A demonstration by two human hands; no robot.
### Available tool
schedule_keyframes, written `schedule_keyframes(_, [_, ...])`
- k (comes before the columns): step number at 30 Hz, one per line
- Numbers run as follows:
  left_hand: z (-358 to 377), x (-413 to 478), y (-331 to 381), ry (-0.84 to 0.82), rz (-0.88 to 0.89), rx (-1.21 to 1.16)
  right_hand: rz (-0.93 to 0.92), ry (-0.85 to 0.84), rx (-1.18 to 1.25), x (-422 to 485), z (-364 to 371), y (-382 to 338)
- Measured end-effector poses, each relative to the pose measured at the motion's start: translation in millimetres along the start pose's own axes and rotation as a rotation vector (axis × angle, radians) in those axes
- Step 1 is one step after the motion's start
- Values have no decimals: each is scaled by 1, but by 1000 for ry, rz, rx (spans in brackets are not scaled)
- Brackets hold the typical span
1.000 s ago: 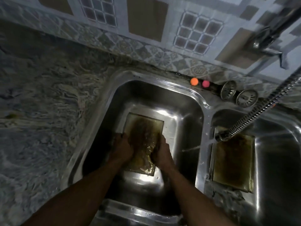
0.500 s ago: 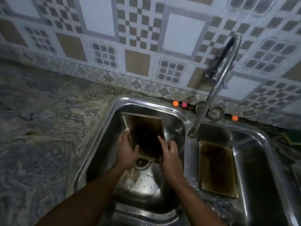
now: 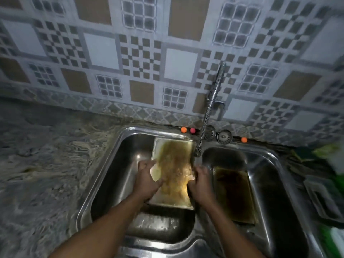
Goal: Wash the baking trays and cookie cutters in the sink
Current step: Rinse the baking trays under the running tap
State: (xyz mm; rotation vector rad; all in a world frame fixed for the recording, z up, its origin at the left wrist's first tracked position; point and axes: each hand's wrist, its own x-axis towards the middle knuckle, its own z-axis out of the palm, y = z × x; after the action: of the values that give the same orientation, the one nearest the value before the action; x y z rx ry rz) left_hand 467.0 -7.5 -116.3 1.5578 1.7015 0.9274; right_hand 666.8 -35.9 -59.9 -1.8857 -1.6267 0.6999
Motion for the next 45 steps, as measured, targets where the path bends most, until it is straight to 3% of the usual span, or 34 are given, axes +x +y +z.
schedule_keyframes(4, [11,4,9,-179,-147,-217,12,80,-1,0,-14,9])
schedule_keyframes(9, [20,12,23,-345,-280,-492,36,10,-62,9,-37,6])
schedule_keyframes(11, [24,13,23,-364,-308,-553,8,-11,-207,13,-42,4])
schedule_keyframes(14, [31,13,27,-373,-311,-558,-202,5,-669,17,-37,-3])
schedule_keyframes(16, [37,13,27,-385,-327,-581,-319,-105,-777,18,-32,-6])
schedule_keyframes(19, [42,11,28,-420,-293,-546,-218,-212,-792,38,-28,-2])
schedule_keyframes(21, [45,7,31,-445,-295,-557,-136,-180,-872,60,-24,2])
schedule_keyframes(24, [43,4,38,-434,-261,-554,-30,-262,-761,84,-13,2])
schedule_keyframes(27, [34,11,32,-406,-255,-566,-274,-426,-719,85,-2,10])
schedule_keyframes(29, [30,11,31,-410,-245,-567,-265,-331,-788,86,-4,13])
schedule_keyframes(32, [34,6,42,-389,-216,-549,-58,-139,-757,89,-1,11])
schedule_keyframes(37, [39,12,61,-290,-265,-625,-308,-406,-471,68,21,-9])
schedule_keyframes(41, [40,20,62,-180,-339,-701,-531,-578,-497,37,12,-11])
schedule_keyframes(45, [42,27,55,-76,-311,-585,-534,-690,-351,2,-19,2])
